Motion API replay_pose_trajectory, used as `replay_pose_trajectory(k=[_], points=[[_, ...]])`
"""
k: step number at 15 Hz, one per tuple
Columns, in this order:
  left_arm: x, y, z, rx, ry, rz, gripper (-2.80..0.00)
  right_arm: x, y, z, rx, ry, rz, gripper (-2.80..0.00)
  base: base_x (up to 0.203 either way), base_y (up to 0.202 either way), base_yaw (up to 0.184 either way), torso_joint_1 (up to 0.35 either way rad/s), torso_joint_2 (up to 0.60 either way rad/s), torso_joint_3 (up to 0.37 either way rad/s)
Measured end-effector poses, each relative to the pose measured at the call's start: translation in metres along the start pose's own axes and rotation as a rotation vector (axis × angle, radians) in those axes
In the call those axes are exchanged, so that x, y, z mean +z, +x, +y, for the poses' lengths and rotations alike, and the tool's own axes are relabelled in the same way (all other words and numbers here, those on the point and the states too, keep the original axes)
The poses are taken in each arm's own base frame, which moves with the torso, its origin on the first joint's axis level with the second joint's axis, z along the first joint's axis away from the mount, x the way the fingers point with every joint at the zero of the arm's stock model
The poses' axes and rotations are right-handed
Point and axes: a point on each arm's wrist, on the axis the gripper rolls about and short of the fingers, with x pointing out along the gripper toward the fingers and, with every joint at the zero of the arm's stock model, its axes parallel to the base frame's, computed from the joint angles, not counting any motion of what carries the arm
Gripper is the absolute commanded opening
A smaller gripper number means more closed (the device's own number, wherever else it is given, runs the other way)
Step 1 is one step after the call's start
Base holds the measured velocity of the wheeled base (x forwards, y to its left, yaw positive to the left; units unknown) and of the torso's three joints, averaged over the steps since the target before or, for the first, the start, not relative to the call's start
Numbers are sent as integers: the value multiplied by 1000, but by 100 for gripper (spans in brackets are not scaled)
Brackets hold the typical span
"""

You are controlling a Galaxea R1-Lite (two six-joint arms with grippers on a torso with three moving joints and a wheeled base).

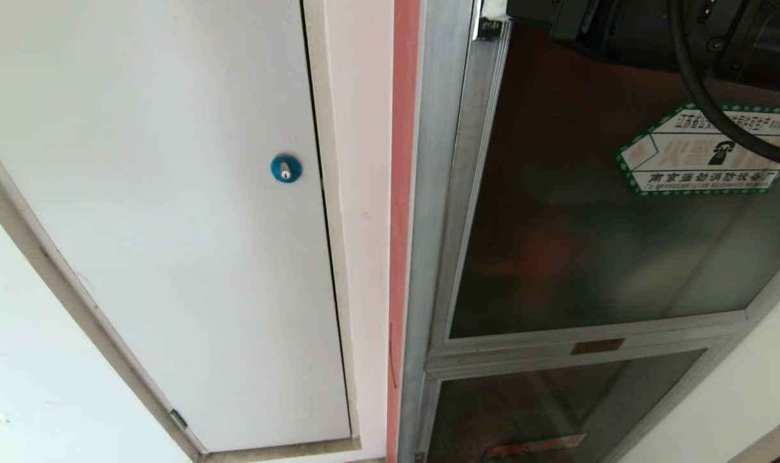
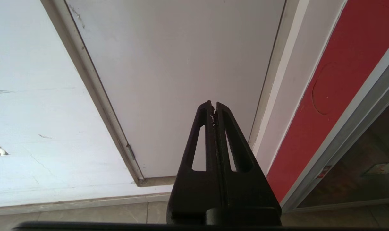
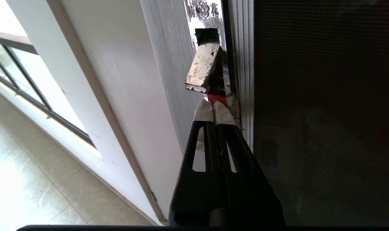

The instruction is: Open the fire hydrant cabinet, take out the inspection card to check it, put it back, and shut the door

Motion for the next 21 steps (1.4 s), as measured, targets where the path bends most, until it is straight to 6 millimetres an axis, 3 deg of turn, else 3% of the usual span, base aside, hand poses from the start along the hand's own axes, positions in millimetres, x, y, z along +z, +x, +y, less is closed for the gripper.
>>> replay_pose_trajectory(k=[6,14,21], points=[[0,0,0,0,0,0,-280,-1,-6,1,-2,-1,6,-280,0,0,0,0,0,0],[0,0,0,0,0,0,-280,0,-40,36,34,-7,4,-280,0,0,0,0,0,0],[0,0,0,0,0,0,-280,-26,-27,65,-170,-213,-218,-280,0,0,0,0,0,0]])
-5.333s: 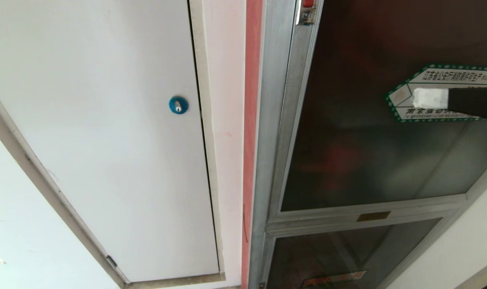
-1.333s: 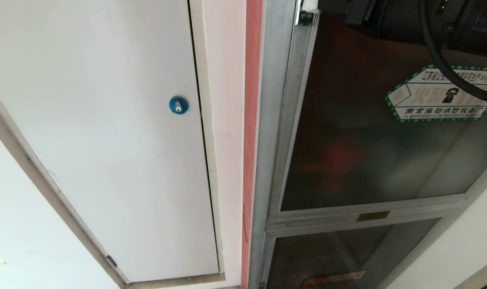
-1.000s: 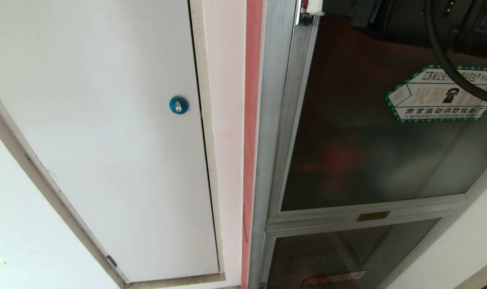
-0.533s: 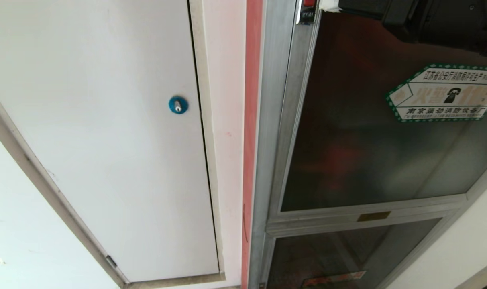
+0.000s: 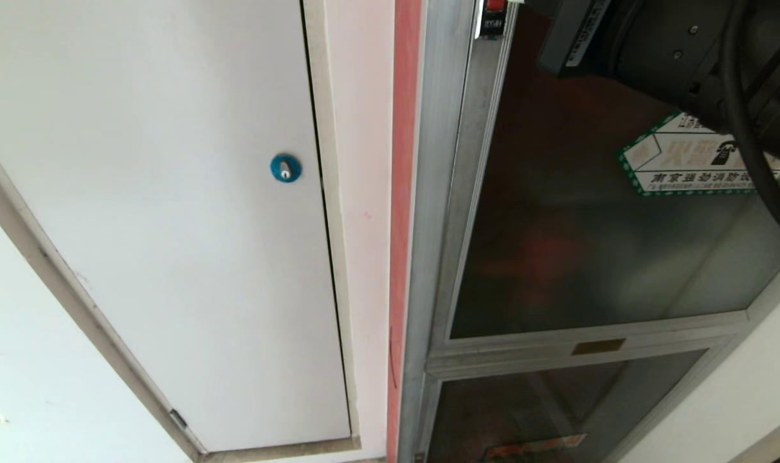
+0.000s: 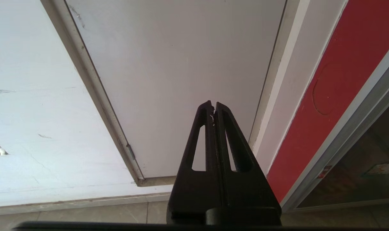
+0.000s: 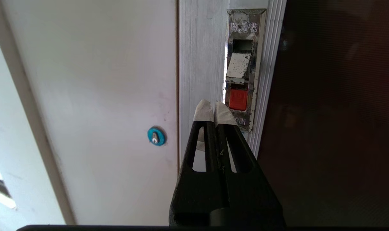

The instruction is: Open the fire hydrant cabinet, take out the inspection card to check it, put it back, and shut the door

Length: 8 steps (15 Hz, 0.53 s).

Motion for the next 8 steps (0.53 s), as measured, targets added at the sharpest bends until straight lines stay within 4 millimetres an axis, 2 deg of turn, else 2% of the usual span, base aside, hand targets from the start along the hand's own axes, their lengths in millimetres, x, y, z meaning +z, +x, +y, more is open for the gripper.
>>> replay_pose_trajectory(k=[8], points=[[0,0,0,0,0,0,-280,-18,-1,4,-111,-97,-55,-280,0,0,0,0,0,0]])
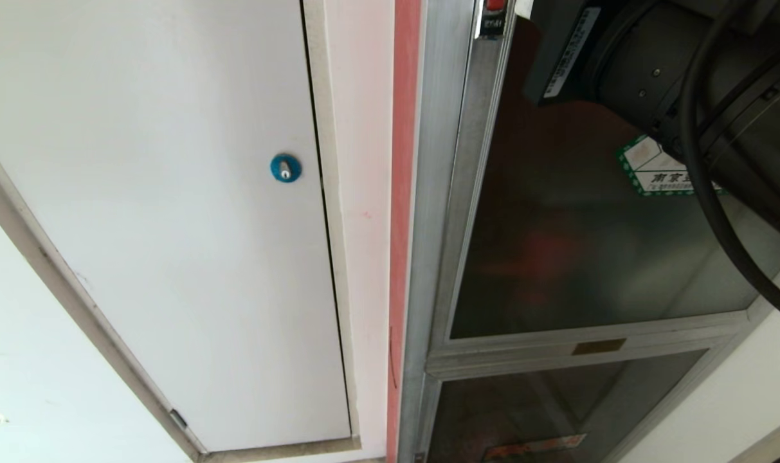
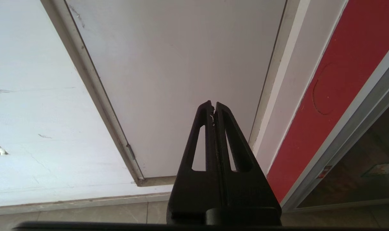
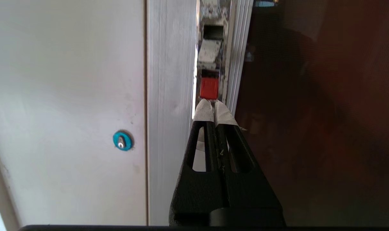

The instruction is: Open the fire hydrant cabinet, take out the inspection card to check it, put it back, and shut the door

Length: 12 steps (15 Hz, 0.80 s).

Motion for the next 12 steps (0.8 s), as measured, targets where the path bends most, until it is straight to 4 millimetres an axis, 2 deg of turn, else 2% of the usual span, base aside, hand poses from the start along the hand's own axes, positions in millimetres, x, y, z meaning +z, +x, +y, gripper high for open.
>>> replay_pose_trajectory(k=[1,2,12], points=[[0,0,0,0,0,0,-280,-3,-1,0,-3,-10,4,-280,0,0,0,0,0,0],[0,0,0,0,0,0,-280,-4,-1,1,-3,-15,3,0,0,0,0,0,0,0],[0,0,0,0,0,0,-280,4,22,5,-43,-15,-66,0,0,0,0,0,0,0]])
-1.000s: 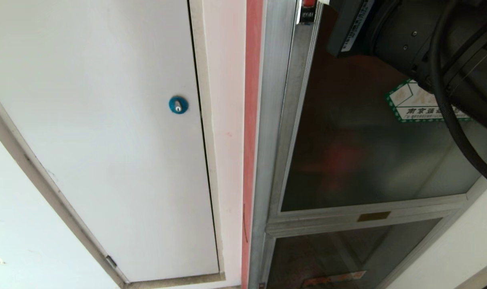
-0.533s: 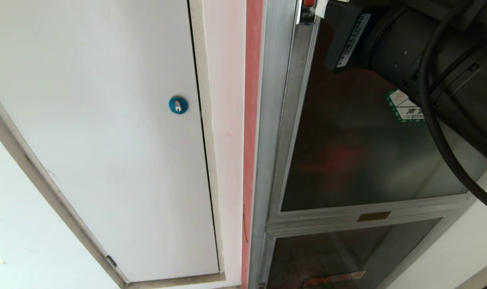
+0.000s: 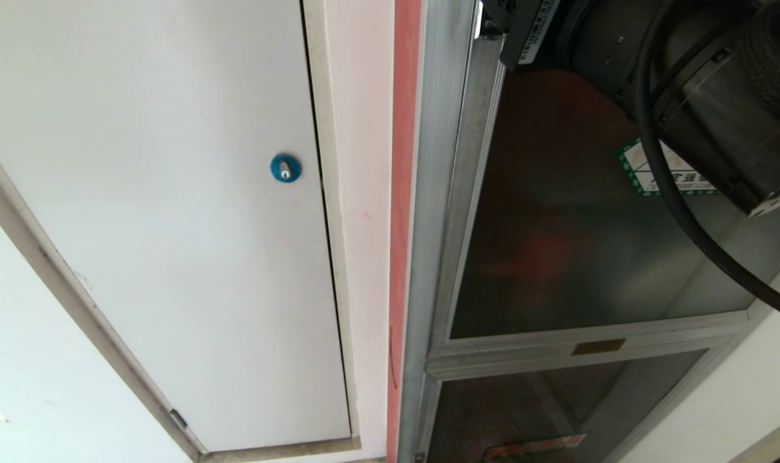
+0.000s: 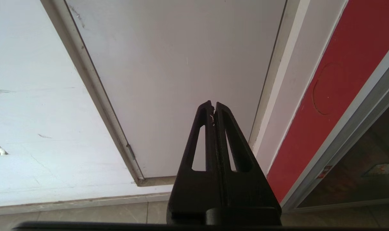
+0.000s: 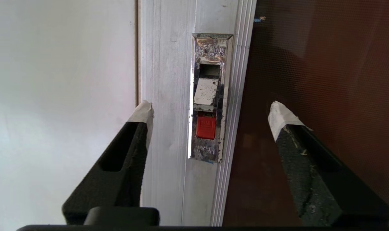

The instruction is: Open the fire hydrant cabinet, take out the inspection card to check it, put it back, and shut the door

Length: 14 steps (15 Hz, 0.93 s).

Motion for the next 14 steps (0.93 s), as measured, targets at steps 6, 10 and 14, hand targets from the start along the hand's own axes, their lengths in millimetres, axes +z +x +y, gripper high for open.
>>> replay_pose_trajectory(k=[6,10,14], points=[[0,0,0,0,0,0,-280,-7,16,-1,-30,-20,-5,0,0,0,0,0,0,0],[0,0,0,0,0,0,-280,-8,22,-4,-51,-31,-14,-280,0,0,0,0,0,0],[0,0,0,0,0,0,-280,-13,24,-5,-52,-40,-4,-280,0,0,0,0,0,0]])
